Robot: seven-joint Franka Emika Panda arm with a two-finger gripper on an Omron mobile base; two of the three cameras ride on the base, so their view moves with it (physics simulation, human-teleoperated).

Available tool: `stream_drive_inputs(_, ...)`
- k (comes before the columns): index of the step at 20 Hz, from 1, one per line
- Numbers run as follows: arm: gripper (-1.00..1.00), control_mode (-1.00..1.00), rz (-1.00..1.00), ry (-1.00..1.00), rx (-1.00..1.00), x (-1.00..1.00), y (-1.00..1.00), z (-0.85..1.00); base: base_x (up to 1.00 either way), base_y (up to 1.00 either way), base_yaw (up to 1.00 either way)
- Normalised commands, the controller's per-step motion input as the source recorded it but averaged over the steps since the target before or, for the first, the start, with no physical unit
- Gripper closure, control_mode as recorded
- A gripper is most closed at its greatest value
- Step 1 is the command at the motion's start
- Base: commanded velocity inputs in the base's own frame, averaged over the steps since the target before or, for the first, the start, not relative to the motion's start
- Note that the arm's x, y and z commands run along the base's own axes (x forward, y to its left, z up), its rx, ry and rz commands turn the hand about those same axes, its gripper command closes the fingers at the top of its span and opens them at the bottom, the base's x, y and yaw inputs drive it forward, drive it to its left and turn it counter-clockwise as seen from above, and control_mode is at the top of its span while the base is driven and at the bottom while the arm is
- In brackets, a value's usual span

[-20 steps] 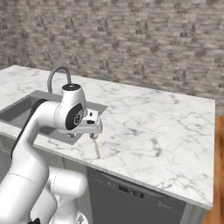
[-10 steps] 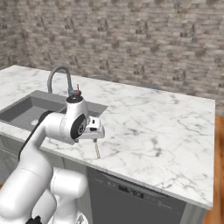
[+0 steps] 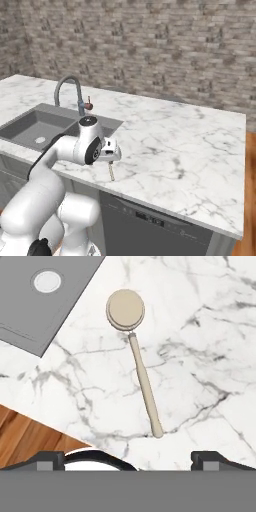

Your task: Grab the spray bottle from the cabinet, then place it next to the cutting board for sanitizing. Then grab the dish brush from the countertop next to the sink and place it next to the cutting board.

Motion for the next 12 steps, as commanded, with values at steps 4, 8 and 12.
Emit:
stream_drive_inputs(4, -1.00, -1.00, 0.00, 0.00, 0.00, 0.21, 0.00, -0.19, 0.00, 0.00, 0.00)
stream_drive_inputs(8, -1.00, -1.00, 0.00, 0.00, 0.00, 0.17, 0.00, -0.15, 0.00, 0.00, 0.00)
stream_drive_inputs(12, -1.00, -1.00, 0.00, 0.00, 0.00, 0.13, 0.00, -0.14, 0.00, 0.00, 0.00)
